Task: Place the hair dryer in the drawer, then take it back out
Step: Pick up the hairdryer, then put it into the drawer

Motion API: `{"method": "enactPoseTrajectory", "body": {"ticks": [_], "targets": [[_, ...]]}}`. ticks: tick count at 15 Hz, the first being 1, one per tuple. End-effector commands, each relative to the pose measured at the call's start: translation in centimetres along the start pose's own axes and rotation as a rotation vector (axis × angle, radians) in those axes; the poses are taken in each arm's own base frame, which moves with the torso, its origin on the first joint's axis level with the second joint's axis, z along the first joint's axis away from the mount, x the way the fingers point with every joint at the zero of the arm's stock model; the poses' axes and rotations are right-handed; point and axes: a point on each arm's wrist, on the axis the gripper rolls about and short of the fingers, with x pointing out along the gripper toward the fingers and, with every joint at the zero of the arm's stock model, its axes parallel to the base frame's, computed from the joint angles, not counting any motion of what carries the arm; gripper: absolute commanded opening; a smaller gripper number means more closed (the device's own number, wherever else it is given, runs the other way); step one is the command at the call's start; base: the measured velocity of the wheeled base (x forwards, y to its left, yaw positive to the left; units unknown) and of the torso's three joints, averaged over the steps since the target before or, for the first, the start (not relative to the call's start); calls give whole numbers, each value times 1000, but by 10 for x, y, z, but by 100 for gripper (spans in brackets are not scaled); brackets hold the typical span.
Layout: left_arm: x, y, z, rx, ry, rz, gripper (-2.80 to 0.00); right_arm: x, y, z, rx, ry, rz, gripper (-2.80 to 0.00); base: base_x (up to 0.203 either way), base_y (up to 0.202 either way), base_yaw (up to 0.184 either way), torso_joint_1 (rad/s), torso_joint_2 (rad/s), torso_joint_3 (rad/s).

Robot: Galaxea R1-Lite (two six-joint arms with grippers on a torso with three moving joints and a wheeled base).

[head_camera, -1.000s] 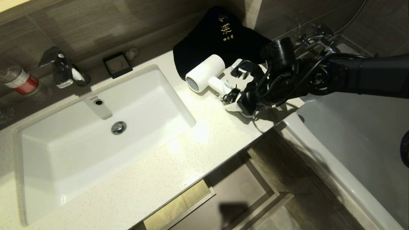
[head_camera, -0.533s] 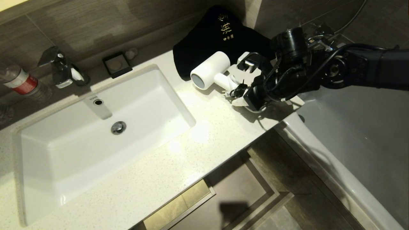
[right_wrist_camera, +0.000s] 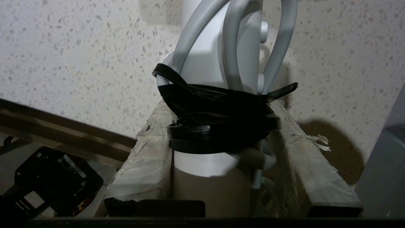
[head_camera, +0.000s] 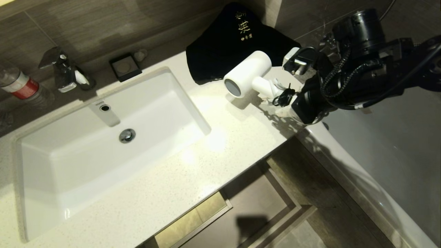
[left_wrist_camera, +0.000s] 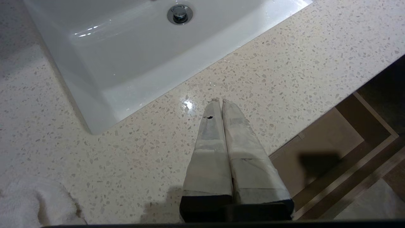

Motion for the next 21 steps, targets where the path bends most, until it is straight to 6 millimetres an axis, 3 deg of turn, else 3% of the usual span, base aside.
{"method": "enactPoseTrajectory", "body": {"ticks": [1, 3, 7, 12, 21], "targets": [[0, 0, 0, 0, -1, 0, -280, -30, -1, 4, -2, -46, -25, -280, 0, 0, 0, -314, 287, -29], [0, 0, 0, 0, 0, 0, -280, -39, -2, 6, 1, -65, -37, -280, 0, 0, 0, -371, 305, -31], [0, 0, 0, 0, -2, 0, -280, -83, -4, 5, 7, -122, -86, -280, 0, 0, 0, -346, 237, -109], [0, 0, 0, 0, -1, 0, -280, -128, -13, -29, 87, -78, -191, -280, 0, 0, 0, -312, 153, -155], [0, 0, 0, 0, -1, 0, -280, -158, -4, -61, 160, -43, -256, -280, 0, 0, 0, -260, 43, -218]]}}
